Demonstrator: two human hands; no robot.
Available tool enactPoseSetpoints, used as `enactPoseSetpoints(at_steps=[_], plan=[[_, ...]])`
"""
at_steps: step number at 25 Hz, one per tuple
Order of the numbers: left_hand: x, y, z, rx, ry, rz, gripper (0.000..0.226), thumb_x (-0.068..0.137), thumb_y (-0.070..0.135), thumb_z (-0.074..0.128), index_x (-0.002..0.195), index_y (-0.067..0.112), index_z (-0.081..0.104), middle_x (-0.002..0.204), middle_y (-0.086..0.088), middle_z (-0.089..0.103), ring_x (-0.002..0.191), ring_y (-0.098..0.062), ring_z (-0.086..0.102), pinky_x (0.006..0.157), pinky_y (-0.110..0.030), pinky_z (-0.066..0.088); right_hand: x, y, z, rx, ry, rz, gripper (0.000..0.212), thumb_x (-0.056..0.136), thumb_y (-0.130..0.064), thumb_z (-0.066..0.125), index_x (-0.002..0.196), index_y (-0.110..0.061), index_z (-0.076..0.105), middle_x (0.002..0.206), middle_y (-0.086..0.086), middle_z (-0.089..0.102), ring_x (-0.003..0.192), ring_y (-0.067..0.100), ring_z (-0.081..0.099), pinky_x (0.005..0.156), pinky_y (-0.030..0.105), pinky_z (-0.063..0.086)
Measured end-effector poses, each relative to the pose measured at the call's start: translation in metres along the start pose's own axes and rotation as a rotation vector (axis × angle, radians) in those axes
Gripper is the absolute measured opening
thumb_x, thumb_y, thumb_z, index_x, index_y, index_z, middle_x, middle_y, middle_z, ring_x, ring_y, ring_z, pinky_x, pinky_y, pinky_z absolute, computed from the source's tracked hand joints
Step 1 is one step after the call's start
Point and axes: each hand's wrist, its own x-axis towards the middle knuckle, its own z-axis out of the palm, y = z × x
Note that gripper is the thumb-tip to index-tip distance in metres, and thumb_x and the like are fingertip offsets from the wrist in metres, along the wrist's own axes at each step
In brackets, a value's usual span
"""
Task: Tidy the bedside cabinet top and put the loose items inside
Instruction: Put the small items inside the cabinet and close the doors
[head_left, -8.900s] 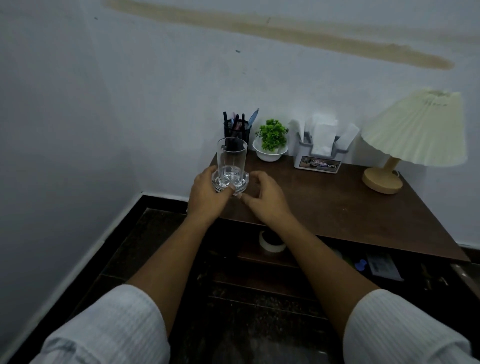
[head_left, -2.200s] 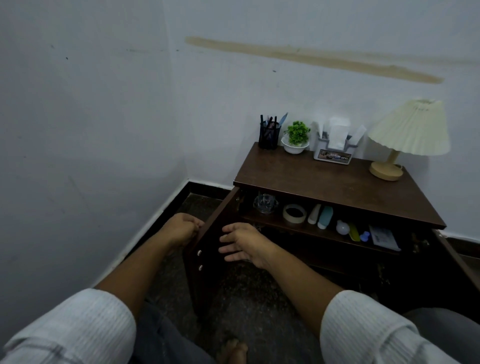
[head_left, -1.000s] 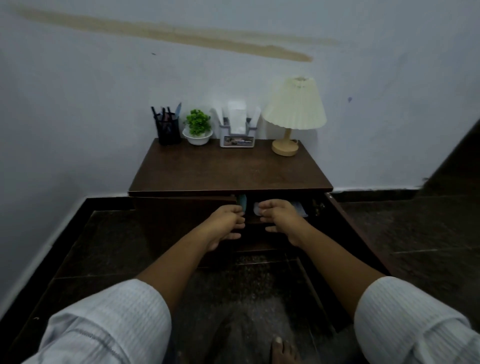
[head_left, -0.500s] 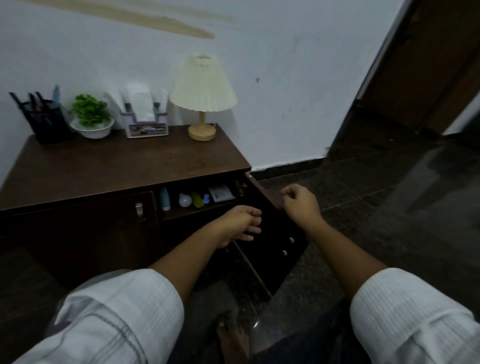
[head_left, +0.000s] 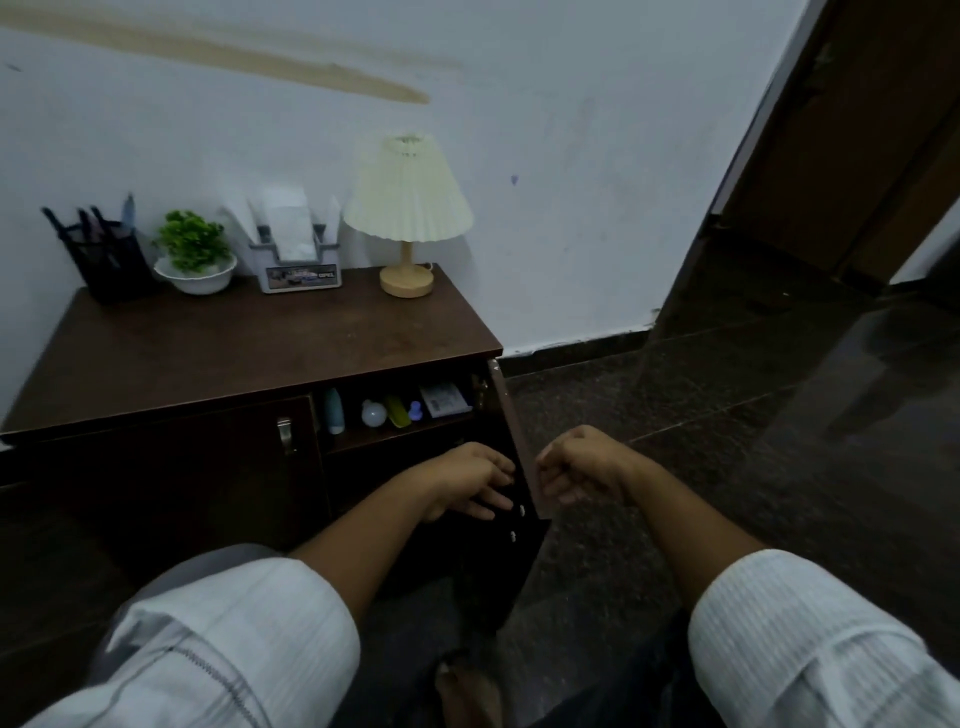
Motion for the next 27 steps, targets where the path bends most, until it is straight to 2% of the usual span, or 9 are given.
enactPoseSetpoints(at_steps=[6,12,14,18,22,25,27], plan=[[-0.048,-0.023,-0.066,0.039,0.176,-0.023,0.034,0.1,0.006,0.042,0.118,0.016,0.069,0.11,-0.006,0.076,0.099,-0.021,0.073,0.082,-0.033,0.056,0.013,-0.039,0.067,-0.01,-0.167,-0.07,0.017,0.095,-0.009,0.056,0.095,-0.005,0.072,0.098,0.015,0.077,0.081,0.026,0.074,0.067,0.033,0.059],[-0.079,-0.043,-0.116,0.047,0.377,0.001,0.034,0.098,0.008,0.046,0.104,0.025,0.075,0.113,-0.001,0.072,0.111,-0.018,0.062,0.094,-0.04,0.052,0.026,-0.07,0.12,0.044,-0.225,-0.187,0.017,0.097,-0.009,0.053,0.105,-0.007,0.067,0.111,0.014,0.071,0.094,0.027,0.073,0.076,0.04,0.061],[-0.084,-0.044,-0.123,0.017,0.43,0.028,0.033,0.098,0.008,0.046,0.106,0.027,0.072,0.117,0.001,0.069,0.113,-0.016,0.06,0.095,-0.039,0.05,0.026,-0.083,0.135,0.036,-0.245,-0.207,0.017,0.098,-0.011,0.053,0.108,-0.007,0.066,0.115,0.013,0.069,0.1,0.027,0.071,0.078,0.04,0.061],[-0.091,-0.049,-0.14,-0.032,0.497,0.064,0.036,0.099,0.008,0.048,0.126,0.028,0.061,0.126,0.003,0.062,0.114,-0.014,0.056,0.093,-0.036,0.049,0.031,-0.103,0.169,0.005,-0.215,-0.232,0.02,0.097,-0.01,0.051,0.113,-0.009,0.064,0.119,0.014,0.065,0.101,0.026,0.07,0.072,0.036,0.061],[-0.099,-0.045,-0.159,-0.111,0.555,0.104,0.037,0.099,0.004,0.046,0.127,0.024,0.061,0.119,0.004,0.062,0.11,-0.014,0.056,0.089,-0.034,0.047,0.036,-0.119,0.191,0.017,-0.16,-0.284,0.027,0.097,-0.007,0.049,0.121,-0.012,0.061,0.111,0.013,0.067,0.099,0.024,0.069,0.07,0.036,0.06],[-0.097,-0.039,-0.176,-0.189,0.601,0.159,0.039,0.097,0.003,0.047,0.129,0.019,0.062,0.122,0.004,0.062,0.11,-0.015,0.058,0.087,-0.034,0.049,0.031,-0.135,0.192,-0.001,-0.139,-0.353,0.025,0.097,-0.007,0.051,0.119,-0.013,0.063,0.111,0.012,0.069,0.101,0.026,0.07,0.077,0.04,0.06],[-0.093,-0.036,-0.192,-0.218,0.662,0.221,0.04,0.096,0.003,0.049,0.129,0.02,0.064,0.124,0.004,0.065,0.109,-0.013,0.061,0.089,-0.036,0.052,0.031,-0.157,0.191,-0.004,-0.105,-0.416,0.022,0.098,-0.008,0.052,0.116,-0.012,0.064,0.11,0.012,0.069,0.101,0.028,0.071,0.077,0.039,0.06]])
